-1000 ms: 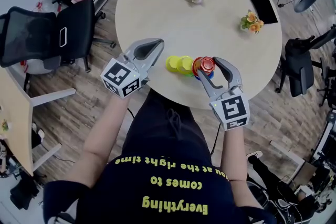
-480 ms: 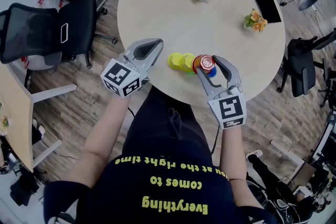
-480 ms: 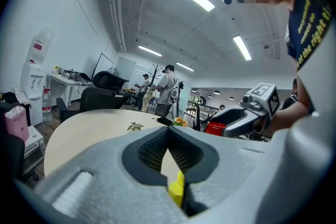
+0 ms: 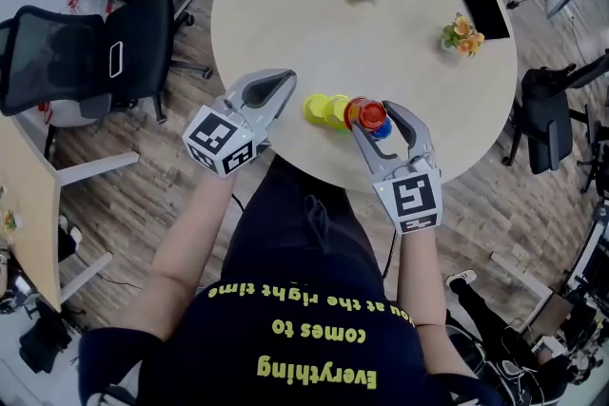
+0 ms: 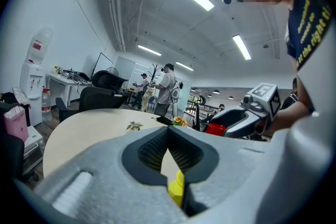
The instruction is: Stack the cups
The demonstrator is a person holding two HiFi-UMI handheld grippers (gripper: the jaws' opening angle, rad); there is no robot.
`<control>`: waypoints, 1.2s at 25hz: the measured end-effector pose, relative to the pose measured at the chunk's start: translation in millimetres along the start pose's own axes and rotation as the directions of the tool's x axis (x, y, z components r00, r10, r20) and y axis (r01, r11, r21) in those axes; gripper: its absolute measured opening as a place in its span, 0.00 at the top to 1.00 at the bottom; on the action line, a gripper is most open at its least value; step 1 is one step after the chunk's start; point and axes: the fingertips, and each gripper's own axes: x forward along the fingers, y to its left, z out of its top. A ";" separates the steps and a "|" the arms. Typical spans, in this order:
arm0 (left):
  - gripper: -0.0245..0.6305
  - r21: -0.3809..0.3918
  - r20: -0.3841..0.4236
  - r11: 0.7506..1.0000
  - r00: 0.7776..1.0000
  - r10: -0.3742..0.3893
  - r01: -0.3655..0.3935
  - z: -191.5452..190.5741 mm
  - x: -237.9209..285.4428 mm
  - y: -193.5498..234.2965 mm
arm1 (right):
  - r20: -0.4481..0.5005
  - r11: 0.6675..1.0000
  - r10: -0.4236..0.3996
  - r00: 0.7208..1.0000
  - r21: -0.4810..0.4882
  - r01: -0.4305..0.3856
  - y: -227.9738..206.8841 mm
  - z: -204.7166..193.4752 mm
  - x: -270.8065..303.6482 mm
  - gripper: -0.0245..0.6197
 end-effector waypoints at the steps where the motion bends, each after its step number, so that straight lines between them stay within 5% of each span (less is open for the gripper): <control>1: 0.96 0.001 -0.001 1.000 1.000 0.000 0.000 0.3 0.7 0.0 | -0.002 1.000 0.003 1.000 0.001 -0.003 0.0 -0.3 0.0 0.58; 19: 0.96 0.036 0.005 0.999 1.000 0.020 -0.020 10.8 3.7 2.3 | 0.102 0.996 -0.030 0.994 0.083 0.022 -23.9 38.1 -21.8 0.56; 30: 0.96 0.096 0.087 0.992 0.994 0.071 -0.080 50.4 -3.5 2.1 | 0.274 0.968 -0.173 0.946 0.224 0.113 -60.8 60.7 -54.0 0.90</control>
